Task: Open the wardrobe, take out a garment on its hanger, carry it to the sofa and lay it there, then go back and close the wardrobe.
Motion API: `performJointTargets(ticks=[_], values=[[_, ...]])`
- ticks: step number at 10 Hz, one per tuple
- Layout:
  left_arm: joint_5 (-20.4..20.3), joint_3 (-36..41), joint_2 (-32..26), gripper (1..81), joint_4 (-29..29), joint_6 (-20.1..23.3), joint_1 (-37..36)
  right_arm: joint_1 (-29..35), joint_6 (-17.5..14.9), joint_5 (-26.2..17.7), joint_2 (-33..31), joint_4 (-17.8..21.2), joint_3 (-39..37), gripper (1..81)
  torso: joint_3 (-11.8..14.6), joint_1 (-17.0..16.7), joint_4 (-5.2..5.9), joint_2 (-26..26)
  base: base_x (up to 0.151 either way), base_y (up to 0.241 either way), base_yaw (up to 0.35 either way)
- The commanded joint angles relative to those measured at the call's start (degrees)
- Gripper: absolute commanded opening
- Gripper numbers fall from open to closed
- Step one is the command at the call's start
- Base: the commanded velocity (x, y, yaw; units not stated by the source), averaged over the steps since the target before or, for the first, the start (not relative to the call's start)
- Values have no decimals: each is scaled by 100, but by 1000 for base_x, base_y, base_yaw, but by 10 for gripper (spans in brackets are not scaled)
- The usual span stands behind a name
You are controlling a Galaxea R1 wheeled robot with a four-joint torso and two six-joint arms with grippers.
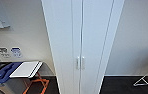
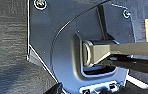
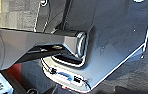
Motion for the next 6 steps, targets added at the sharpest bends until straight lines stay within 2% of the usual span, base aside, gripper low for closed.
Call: performJointTargets(ticks=[1, 6], values=[[342, 54, -70, 811, -53, 31, -179, 199, -27, -316, -118, -27, 115, 811, 0, 5, 0, 0, 75, 0, 0], [350, 54, -52, 811, -53, 31, -179, 207, -18, -307, -110, -36, 124, 811, 0, 6, 0, -2, 79, 0, 0]])
